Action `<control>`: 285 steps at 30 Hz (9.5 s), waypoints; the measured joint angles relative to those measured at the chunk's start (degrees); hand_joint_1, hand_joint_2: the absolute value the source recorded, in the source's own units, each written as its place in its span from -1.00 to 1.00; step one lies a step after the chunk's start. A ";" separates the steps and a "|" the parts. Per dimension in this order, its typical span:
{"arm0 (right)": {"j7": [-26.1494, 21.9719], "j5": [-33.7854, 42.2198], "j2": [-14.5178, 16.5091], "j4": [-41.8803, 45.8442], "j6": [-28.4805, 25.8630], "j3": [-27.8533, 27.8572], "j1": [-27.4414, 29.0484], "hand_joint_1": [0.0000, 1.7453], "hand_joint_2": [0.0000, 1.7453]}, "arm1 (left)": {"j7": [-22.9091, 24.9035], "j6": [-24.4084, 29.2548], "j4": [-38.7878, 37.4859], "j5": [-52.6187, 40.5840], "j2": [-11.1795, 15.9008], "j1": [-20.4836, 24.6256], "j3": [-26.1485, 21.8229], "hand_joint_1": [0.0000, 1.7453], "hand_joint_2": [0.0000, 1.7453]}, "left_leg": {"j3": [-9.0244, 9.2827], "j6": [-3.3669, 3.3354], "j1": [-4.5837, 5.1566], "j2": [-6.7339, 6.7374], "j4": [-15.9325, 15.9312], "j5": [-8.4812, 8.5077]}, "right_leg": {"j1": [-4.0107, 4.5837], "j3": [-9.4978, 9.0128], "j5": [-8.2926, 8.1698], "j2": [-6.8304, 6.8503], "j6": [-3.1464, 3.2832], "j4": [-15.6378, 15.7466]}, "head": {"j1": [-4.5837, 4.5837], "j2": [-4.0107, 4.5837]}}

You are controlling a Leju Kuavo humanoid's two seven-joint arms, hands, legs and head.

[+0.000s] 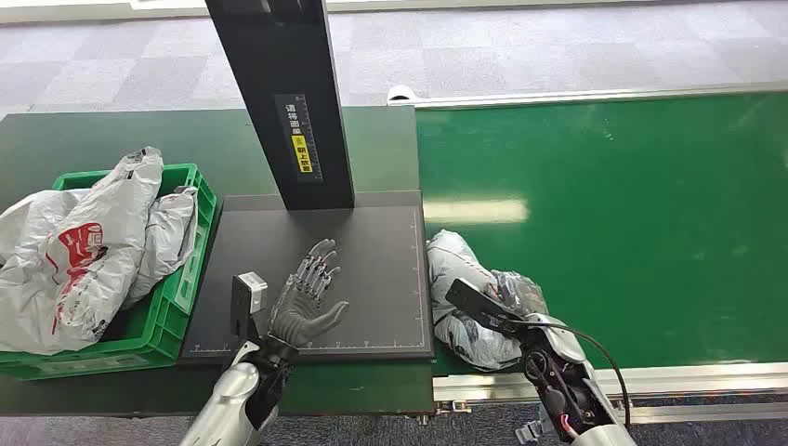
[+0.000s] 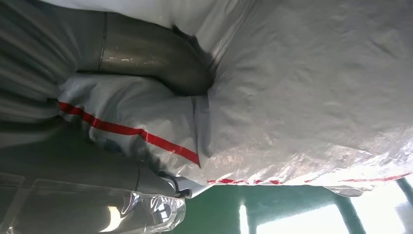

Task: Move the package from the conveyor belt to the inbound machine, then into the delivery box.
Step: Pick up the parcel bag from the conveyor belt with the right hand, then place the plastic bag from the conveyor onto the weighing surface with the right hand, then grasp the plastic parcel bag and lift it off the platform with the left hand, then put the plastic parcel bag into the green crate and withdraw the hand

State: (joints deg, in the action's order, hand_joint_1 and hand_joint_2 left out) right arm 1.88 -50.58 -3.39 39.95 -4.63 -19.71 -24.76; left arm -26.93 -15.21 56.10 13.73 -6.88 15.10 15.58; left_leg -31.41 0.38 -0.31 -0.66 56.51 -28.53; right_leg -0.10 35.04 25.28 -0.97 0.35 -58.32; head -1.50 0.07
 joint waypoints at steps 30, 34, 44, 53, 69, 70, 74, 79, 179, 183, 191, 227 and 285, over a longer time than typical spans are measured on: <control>-27.68 24.35 3.18 17.53 -25.85 11.14 5.30 1.00 1.00 | -6.64 9.82 6.19 -3.40 0.02 -2.66 -1.14 -1.00 1.00 | -0.10 0.00 0.00 -0.04 0.00 0.01 | 0.00 0.08 0.00 0.13 0.00 -0.01 | 0.01 0.00; -34.04 29.88 4.16 22.08 -30.20 13.12 6.09 1.00 1.00 | -7.92 13.30 6.72 -4.80 -0.19 -2.64 -1.12 -1.00 1.00 | -0.09 0.00 0.00 -0.04 0.00 0.01 | 0.00 0.08 0.00 0.12 0.00 -0.01 | 0.01 0.00; -41.68 28.72 7.55 34.95 -34.99 17.28 9.22 1.00 1.00 | -12.09 25.76 7.96 -9.93 -0.75 -2.28 -1.04 -1.00 1.00 | -0.09 0.00 0.00 -0.05 0.00 0.01 | 0.00 0.09 0.00 0.12 0.00 -0.01 | 0.00 0.00; -41.92 9.38 9.16 42.02 -35.01 13.55 12.64 1.00 1.00 | -13.24 41.42 15.27 -14.92 -0.64 -2.05 0.07 -1.00 1.00 | -0.09 0.00 -0.01 -0.02 -0.01 0.01 | 0.02 0.08 0.00 0.11 0.01 -0.01 | 0.01 0.00; -41.92 5.86 8.85 40.89 -35.01 8.68 13.43 1.00 1.00 | -13.25 41.47 18.87 -14.08 0.55 -2.05 0.05 -1.00 1.00 | -0.10 0.00 -0.01 -0.04 -0.01 0.01 | 0.01 0.08 0.00 0.12 0.01 -0.01 | 0.01 0.00; -41.78 4.80 8.80 40.57 -34.99 8.45 13.39 1.00 1.00 | -13.25 41.21 18.94 -13.88 0.65 -2.04 0.05 -1.00 1.00 | -0.11 0.00 -0.01 -0.04 -0.01 0.01 | 0.02 0.08 0.00 0.12 0.01 -0.01 | 0.01 0.00; -39.79 -5.27 7.32 35.47 -34.76 5.06 11.66 1.00 1.00 | -13.25 39.40 19.03 -12.68 1.29 -1.74 -0.03 -1.00 1.00 | -0.06 0.00 -0.02 0.05 -0.01 0.02 | 0.03 0.07 -0.03 0.02 0.04 -0.01 | 0.01 0.00; -39.56 -10.08 5.50 26.22 -34.91 0.43 8.69 1.00 1.00 | -13.25 37.29 18.99 -12.02 2.03 -0.95 -0.61 -1.00 1.00 | -0.10 -0.02 -0.02 -0.03 -0.01 0.07 | 0.03 0.06 -0.03 0.12 0.04 -0.02 | 0.00 0.00; -41.57 34.81 13.27 -8.83 15.69 -0.97 -19.98 -1.00 1.00 | -13.25 23.06 13.76 -14.77 4.74 3.05 -11.43 -1.00 1.00 | -0.08 0.02 -0.07 0.01 0.02 0.18 | 0.08 0.10 -0.11 0.08 0.00 -0.02 | 0.01 0.00; -41.84 36.44 13.10 -8.76 15.37 -0.86 -19.89 -1.00 1.00 | -13.25 23.05 13.72 -14.77 4.74 3.04 -11.43 -1.00 1.00 | -0.07 0.02 -0.06 0.01 0.02 0.18 | 0.08 0.09 -0.11 0.08 0.00 -0.02 | 0.02 0.00; -41.92 40.02 12.75 -7.46 14.56 -0.92 -19.06 -1.00 1.00 | -11.39 23.72 13.74 -20.34 5.30 2.42 -10.83 -1.00 1.00 | -0.08 0.02 -0.05 0.01 0.02 0.18 | 0.07 0.09 -0.11 0.09 0.00 -0.02 | 0.02 0.00; -25.17 55.45 3.90 6.38 7.52 0.09 4.15 -1.00 1.00 | 11.37 23.18 -8.27 -49.87 1.47 9.77 5.95 1.00 1.00 | -0.07 0.00 0.00 -0.18 0.02 0.14 | 0.01 0.01 -0.10 0.21 -0.01 0.03 | 0.01 0.00; -29.81 52.91 0.44 24.47 6.22 7.28 18.32 -1.00 1.00 | -13.24 54.31 51.08 -66.34 -0.84 3.29 -34.87 1.00 1.00 | -0.13 -0.02 -0.01 -0.03 0.01 0.09 | 0.02 0.09 -0.08 0.14 -0.02 0.04 | 0.03 0.00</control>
State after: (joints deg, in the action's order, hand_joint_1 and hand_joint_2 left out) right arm -27.93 2.33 -2.95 64.42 1.58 -12.44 -6.44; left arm -40.17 39.10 107.17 -52.62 -7.72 18.38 -19.29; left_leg -31.54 0.36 -0.32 -0.69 56.52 -28.43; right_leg -0.08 35.12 25.21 -0.83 0.33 -58.29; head -1.46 0.07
